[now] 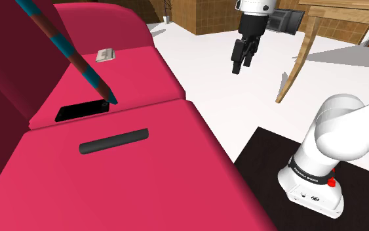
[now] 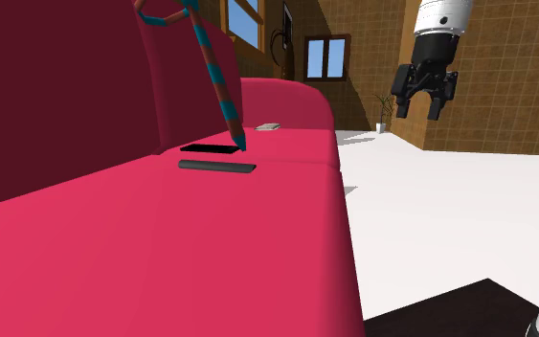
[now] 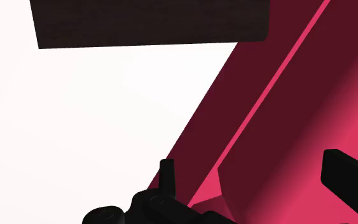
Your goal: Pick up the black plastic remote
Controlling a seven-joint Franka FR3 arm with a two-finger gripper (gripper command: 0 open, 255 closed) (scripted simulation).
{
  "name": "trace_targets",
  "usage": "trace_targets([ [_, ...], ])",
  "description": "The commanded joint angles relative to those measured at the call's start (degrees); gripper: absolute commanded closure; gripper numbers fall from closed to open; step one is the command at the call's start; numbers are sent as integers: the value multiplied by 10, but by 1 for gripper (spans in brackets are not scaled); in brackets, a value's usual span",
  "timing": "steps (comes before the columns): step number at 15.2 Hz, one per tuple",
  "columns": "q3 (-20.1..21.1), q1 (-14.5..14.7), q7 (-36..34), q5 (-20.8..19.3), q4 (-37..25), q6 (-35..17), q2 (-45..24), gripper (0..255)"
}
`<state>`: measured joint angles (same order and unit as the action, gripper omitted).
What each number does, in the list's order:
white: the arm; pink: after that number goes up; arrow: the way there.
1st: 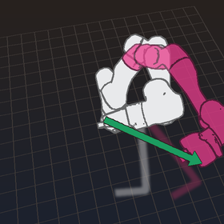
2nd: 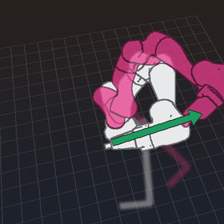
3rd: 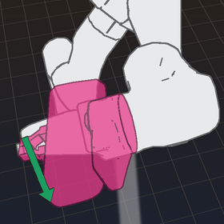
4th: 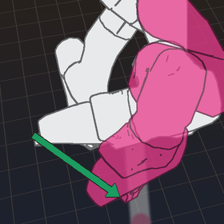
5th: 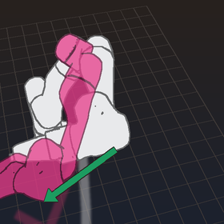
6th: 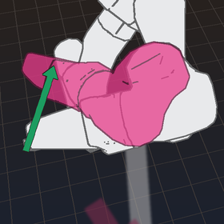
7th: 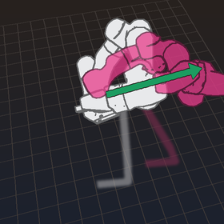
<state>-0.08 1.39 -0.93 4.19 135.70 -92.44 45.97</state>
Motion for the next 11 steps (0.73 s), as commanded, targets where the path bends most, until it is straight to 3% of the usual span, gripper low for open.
trace_targets([
  [1, 0, 0, 0, 0, 0, 0, 0, 0],
  [11, 51, 66, 50, 24, -109, -73, -192, 0],
])
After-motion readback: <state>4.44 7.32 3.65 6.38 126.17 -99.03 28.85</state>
